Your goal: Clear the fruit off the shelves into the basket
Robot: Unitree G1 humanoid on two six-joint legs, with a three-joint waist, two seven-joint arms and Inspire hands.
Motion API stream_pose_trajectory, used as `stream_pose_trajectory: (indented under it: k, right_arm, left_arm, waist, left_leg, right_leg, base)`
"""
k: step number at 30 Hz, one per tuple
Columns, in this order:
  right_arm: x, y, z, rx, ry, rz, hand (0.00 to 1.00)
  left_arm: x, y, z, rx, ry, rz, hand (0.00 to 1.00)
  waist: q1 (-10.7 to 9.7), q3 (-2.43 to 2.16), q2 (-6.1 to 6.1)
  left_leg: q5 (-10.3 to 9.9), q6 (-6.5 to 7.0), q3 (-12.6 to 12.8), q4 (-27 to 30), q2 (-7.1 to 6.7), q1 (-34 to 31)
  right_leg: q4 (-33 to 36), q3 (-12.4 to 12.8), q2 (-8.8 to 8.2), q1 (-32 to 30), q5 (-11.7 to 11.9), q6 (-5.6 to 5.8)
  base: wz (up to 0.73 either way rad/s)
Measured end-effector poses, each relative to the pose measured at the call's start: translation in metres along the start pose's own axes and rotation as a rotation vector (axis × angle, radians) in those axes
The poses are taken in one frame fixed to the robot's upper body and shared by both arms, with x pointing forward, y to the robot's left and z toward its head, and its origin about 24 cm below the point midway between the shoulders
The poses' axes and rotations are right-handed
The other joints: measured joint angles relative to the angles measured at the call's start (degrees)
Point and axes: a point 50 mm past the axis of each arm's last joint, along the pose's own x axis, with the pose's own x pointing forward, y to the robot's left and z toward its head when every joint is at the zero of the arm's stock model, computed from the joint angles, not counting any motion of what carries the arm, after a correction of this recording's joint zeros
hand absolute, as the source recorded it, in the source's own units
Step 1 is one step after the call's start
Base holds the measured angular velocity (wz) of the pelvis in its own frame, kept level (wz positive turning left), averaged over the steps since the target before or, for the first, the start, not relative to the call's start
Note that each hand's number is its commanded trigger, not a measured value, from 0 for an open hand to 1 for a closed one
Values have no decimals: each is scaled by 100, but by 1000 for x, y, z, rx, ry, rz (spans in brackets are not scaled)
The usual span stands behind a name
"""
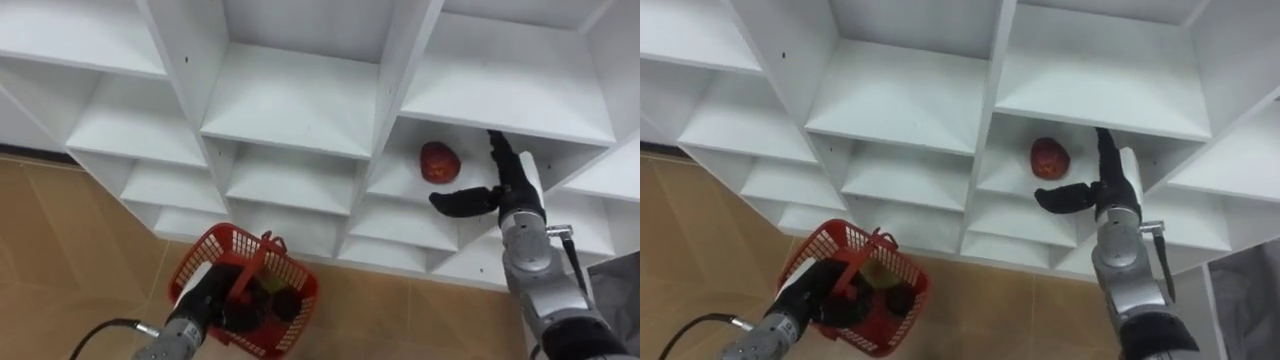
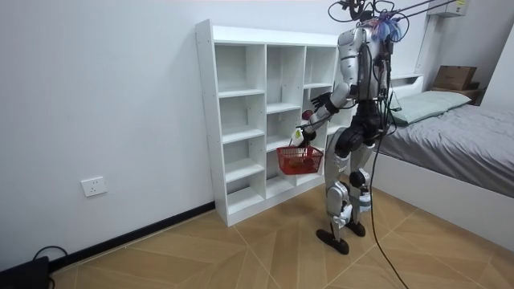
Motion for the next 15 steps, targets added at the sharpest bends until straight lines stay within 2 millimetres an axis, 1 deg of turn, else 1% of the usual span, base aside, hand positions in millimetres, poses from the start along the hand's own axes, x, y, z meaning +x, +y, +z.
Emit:
stream_pose_trajectory:
  k: [2, 4, 8, 15]
  right_arm:
    - [2, -2, 5, 18, -11, -18, 0]
    - [5, -9, 8, 32, -16, -60, 0]
    - [9, -11, 13, 33, -31, -79, 0]
    - [19, -15, 31, 36, -76, -98, 0]
  left_arm:
    - [0, -1, 0, -1, -1, -4, 100]
    - [1, -3, 1, -7, -4, -20, 100]
    - [1, -3, 1, -8, 0, -23, 100]
    - [5, -2, 0, -5, 17, -24, 100]
  waist:
    - [53, 4, -15]
    - [147, 5, -12]
    - [170, 11, -3]
    - [174, 23, 14]
  left_leg:
    - [1, -1, 5, 8, -1, -87]
    - [2, -1, 4, 8, 1, -182]
    - [3, -3, -14, 4, 8, -259]
    - [3, -3, -2, -10, 8, -324]
  right_leg:
    - [29, 32, 3, -113, 2, -3]
    - [67, 35, 1, -234, 2, -3]
    - [58, -4, 2, -297, 2, -3]
    - [47, -47, -3, -354, 2, -3]
  base:
    - [-4]
    - [0]
    - [1]
    - [0]
